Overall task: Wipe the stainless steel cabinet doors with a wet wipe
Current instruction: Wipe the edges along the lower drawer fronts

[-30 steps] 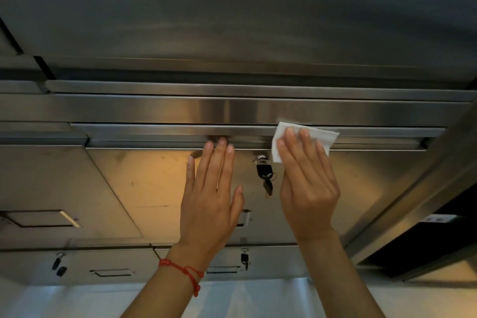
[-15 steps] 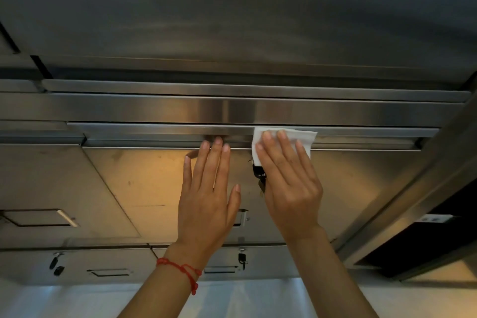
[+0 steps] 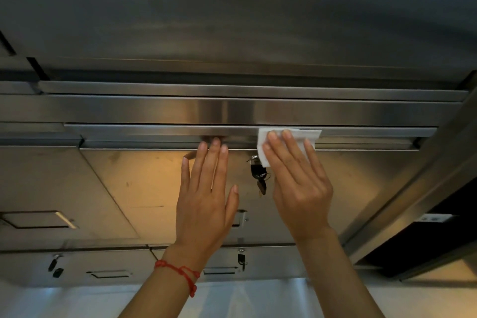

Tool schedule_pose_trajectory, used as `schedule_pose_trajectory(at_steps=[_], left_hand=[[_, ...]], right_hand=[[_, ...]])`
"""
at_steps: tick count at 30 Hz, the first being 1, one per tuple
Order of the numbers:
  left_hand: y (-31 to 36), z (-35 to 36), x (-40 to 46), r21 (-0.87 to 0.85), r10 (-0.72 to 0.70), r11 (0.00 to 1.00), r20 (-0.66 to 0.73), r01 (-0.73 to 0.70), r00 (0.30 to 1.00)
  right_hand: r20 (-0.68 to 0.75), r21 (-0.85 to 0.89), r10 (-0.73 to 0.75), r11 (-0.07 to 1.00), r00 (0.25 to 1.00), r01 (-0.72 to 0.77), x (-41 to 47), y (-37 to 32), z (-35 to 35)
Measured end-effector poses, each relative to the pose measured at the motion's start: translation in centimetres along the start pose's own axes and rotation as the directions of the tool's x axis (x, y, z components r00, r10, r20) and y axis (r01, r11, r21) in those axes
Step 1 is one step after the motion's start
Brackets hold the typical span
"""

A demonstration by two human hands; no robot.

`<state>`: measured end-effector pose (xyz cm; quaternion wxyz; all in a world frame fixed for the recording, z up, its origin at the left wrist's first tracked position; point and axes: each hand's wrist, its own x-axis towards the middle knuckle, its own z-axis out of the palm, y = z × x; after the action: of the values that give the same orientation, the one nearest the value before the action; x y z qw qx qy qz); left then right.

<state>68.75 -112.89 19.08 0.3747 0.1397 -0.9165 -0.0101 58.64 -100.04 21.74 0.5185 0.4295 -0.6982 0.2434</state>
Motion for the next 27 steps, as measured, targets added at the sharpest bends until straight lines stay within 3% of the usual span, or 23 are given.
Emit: schedule_pose_trajectory(at_steps=[4, 10, 16, 21, 27], left_hand=[[0.0, -0.1, 0.0, -0.002, 0.001, 1.000, 0.002, -0.001, 1.000], [-0.2, -0.1, -0.1, 0.004, 0.003, 1.000, 0.015, -0.003, 1.000], [-0.1, 0.0, 0.0, 0.000, -0.005, 1.000, 0.010, 0.005, 1.000], [-0.1, 0.1, -0.1, 0.003, -0.005, 1.000, 0.004, 0.005, 1.000], [-0.1, 0.1, -0.1, -0.006, -0.009, 1.000, 0.011, 0.009, 1.000]], right_hand=[[-0.034, -0.017, 0.052, 0.998, 0.998, -0.053, -0.3, 0.2, 0.1], [-0.002, -0.013, -0.039, 0.999, 0.999, 0.039, 0.0, 1.0, -0.2], [-0.030, -0.015, 0.059, 0.998, 0.998, -0.060, -0.5, 1.6, -0.7], [0.014, 0.016, -0.031, 0.999, 0.999, 0.030, -0.3, 2.2, -1.0], [-0.038, -0.027, 0.089, 0.996, 0.995, -0.090, -1.0, 3.3, -1.5]])
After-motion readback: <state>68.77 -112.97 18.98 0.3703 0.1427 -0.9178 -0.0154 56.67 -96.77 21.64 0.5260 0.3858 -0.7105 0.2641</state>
